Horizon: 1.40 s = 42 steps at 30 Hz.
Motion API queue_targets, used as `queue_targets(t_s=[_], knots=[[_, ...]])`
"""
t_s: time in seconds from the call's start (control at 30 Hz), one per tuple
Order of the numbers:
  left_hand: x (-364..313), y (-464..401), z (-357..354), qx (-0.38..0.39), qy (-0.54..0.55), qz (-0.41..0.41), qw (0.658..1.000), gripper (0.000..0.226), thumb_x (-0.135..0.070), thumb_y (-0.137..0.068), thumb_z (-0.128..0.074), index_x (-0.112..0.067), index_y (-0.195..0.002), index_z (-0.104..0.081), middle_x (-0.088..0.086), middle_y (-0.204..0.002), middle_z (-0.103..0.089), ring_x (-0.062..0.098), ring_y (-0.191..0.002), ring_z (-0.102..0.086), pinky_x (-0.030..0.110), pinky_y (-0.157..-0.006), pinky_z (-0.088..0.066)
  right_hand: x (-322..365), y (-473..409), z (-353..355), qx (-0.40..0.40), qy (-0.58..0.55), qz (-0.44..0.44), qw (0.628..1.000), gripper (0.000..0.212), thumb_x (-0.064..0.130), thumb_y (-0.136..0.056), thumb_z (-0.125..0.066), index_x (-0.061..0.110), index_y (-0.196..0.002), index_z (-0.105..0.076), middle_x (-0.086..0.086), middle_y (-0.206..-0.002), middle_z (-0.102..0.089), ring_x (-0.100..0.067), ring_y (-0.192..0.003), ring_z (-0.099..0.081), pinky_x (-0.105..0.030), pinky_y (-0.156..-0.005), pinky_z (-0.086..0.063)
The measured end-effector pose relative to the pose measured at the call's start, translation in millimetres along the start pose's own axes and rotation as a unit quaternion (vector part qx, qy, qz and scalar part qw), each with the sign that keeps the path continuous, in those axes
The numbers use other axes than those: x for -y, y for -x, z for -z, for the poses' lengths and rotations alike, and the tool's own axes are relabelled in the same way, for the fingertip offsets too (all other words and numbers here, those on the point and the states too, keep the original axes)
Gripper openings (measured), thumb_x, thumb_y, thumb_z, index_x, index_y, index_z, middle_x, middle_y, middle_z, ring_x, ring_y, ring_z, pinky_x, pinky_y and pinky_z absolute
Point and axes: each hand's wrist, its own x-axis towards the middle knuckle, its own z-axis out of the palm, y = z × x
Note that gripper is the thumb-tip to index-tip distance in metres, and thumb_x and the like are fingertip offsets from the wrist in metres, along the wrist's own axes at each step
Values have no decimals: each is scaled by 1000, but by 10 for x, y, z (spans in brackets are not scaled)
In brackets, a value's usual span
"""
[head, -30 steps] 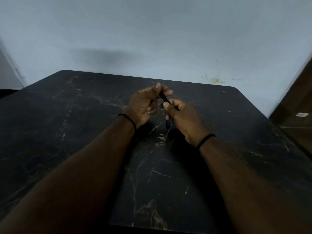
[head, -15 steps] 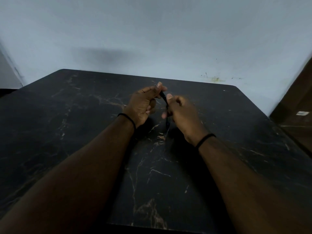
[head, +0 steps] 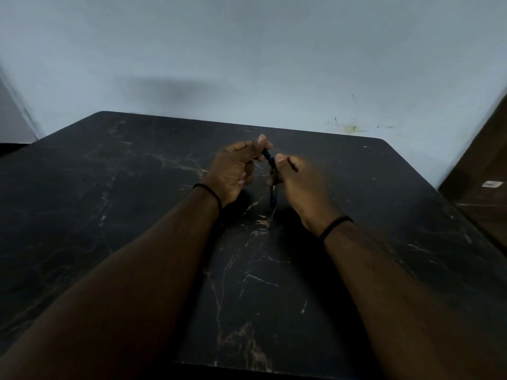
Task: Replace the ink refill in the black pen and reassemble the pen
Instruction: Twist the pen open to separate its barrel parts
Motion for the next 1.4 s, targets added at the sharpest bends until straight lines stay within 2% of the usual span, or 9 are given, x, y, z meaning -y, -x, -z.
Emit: queue_targets(t_s=[0.13,0.3,0.43,0.6,0.8,1.0,1.13,1.3,1.4], knots=[[-5,8,-11,-5,-3,-1,1000,23,-28,-96,-60,-11,-88,-72,0,-70,-54,5,-36,-27,21,-38,-16,9,-12,16,10,13,7,1000,28,30,-101,-53,25,-77,-68,-1,-78,-73,-23,-75,-67,-42,-75,-53],[5,2,-2,6,-6,-3,1000,24,-32,-93,-63,-11,-87,-74,0,-69,-54,6,-37,-27,18,-35,-22,-19,5,34,9,-18,6,1000,18,24,-86,-73,28,-85,-56,-4,-78,-73,-11,-60,-62,-30,-53,-47],[16,-10,11,13,-8,-6,1000,24,-33,-92,-63,-14,-85,-75,-1,-69,-56,7,-38,-28,18,-35,-24,17,29,23,38,17,-4,999,19,45,-95,-57,28,-94,-64,2,-73,-74,-12,-69,-67,-31,-65,-49],[22,-11,18,8,-5,-9,1000,26,-38,-85,-67,-14,-87,-74,-2,-68,-55,6,-38,-28,18,-35,-23,29,16,15,26,12,-4,1000,31,33,-103,-46,22,-86,-70,0,-79,-74,-19,-76,-68,-36,-69,-50],[26,-11,13,-2,-2,-8,1000,24,-32,-92,-64,-15,-83,-76,-2,-66,-55,6,-35,-28,18,-35,-22,-34,15,37,27,-17,20,999,13,24,-93,-66,25,-83,-57,-6,-77,-74,-10,-50,-57,-30,-52,-46],[14,-3,-16,-3,1,2,1000,24,-30,-94,-61,-14,-82,-75,0,-65,-53,6,-35,-27,23,-39,-14,-36,-26,13,-12,6,29,999,11,34,-93,-64,26,-87,-61,-2,-77,-73,-20,-74,-71,-43,-74,-58],[11,5,-11,-9,1,3,1000,23,-29,-94,-62,-11,-87,-74,0,-66,-52,6,-35,-27,25,-40,-13,-32,-40,5,-1,38,15,999,36,31,-102,-46,27,-72,-67,1,-74,-73,-22,-77,-70,-46,-80,-54],[24,-6,18,-7,-1,6,1000,24,-32,-93,-63,-11,-86,-74,0,-66,-53,6,-36,-27,22,-37,-16,-51,-21,38,7,18,28,999,15,23,-89,-69,28,-80,-57,-6,-79,-72,-11,-56,-60,-32,-54,-48],[31,-12,26,1,-2,7,1000,26,-36,-89,-66,-11,-88,-74,1,-67,-53,6,-36,-28,19,-35,-19,-60,-13,27,-3,10,36,999,24,23,-84,-75,31,-85,-53,-7,-85,-71,-20,-70,-67,-35,-61,-53]])
